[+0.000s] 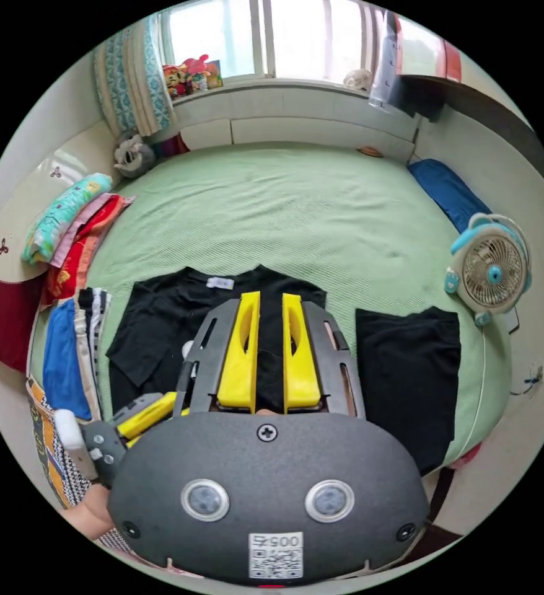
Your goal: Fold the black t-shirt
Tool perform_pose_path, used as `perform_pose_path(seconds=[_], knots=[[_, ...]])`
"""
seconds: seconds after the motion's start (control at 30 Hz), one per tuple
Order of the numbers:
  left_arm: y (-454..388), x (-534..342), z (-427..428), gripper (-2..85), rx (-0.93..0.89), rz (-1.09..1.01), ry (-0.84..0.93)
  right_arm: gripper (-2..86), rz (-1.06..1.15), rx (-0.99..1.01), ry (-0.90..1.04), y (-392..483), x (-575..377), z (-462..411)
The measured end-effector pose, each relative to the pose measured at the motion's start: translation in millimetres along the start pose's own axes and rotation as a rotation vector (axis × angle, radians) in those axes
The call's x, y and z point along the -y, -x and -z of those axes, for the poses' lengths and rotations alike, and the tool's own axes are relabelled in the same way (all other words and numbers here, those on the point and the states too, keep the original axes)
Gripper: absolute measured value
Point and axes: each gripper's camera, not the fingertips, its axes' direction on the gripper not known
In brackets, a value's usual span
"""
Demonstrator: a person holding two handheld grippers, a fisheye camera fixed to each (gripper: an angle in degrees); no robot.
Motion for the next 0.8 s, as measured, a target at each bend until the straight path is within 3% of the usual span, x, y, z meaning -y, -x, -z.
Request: perform_pose_path(seconds=[0.33, 0.8], knots=[[17, -4, 7, 7.8, -0.002, 0.023, 0.009, 5.9, -0.150, -0.087, 0.225, -75, -58, -77], [17, 2, 4, 7.8, 0.025, -0.010, 0.037, -0.9, -0.145, -0.204, 0.225, -74, -49, -92]])
